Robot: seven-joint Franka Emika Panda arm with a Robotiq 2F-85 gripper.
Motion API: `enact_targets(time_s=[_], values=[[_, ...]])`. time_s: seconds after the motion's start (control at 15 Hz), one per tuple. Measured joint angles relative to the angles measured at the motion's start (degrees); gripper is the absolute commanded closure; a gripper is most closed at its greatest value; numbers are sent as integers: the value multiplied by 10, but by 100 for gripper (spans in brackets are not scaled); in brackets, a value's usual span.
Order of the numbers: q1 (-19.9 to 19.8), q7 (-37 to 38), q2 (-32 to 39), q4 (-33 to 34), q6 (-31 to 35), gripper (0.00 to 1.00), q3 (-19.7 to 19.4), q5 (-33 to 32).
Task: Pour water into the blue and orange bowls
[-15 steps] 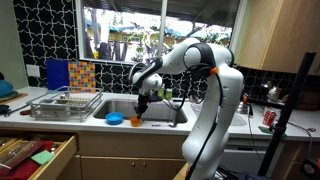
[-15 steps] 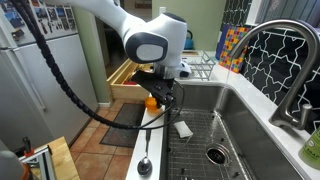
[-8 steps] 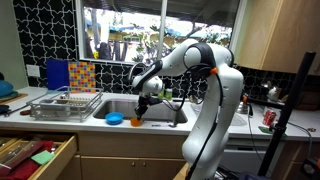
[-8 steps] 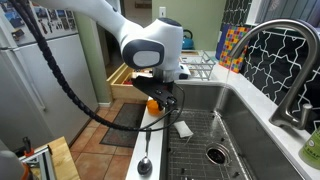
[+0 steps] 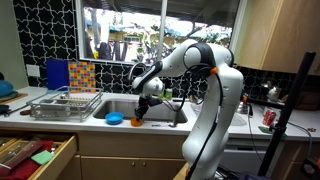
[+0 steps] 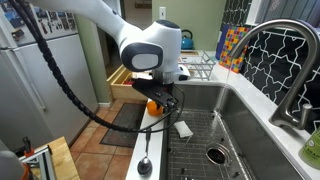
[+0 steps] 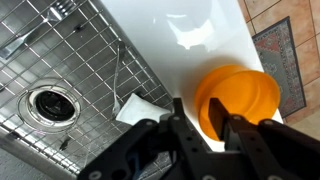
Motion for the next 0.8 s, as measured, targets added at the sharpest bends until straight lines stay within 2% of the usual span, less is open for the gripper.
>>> enact_targets(time_s=[0.27, 0.33, 0.6, 0.8], values=[[0, -10, -4, 1, 2, 4, 0, 0], [0, -13, -6, 1, 2, 0, -1, 0], [0, -23, -20, 3, 2, 0, -2, 10], [3, -15, -25, 16, 2, 0, -3, 53]])
